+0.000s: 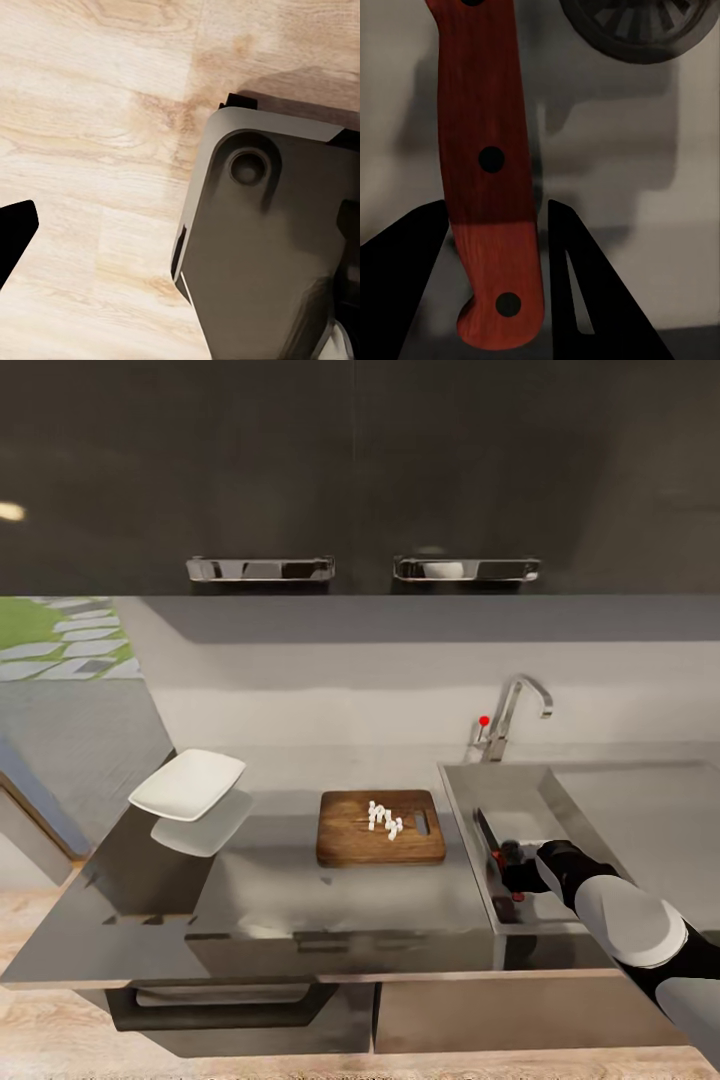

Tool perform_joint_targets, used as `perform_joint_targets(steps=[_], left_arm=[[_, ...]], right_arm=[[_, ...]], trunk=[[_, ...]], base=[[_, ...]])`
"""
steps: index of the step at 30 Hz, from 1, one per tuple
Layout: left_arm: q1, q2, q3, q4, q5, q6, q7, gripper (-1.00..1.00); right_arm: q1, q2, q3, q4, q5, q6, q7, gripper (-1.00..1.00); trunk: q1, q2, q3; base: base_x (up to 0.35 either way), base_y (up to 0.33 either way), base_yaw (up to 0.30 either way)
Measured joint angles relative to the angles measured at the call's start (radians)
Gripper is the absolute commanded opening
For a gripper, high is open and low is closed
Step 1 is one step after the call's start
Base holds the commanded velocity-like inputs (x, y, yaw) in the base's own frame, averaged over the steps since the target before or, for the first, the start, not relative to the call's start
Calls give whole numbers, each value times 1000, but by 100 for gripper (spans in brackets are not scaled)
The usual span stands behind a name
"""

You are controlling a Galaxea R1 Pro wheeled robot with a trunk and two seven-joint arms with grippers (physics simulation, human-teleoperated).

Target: In the kitchen, take the Vidalia onion out of the sink, dice it on the chopping board with the paring knife, put the diced onion into the bowl on the countertop, then place both the paring knife and the chopping board into the sink.

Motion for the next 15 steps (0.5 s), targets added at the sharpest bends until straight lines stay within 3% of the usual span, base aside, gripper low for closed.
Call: perform_joint_targets(steps=[15], left_arm=[[0,0,0,0,0,-1,-1,100]], right_arm=[[0,0,0,0,0,0,0,-100]], trunk=[[0,0,-24]], base=[[0,-5,0]])
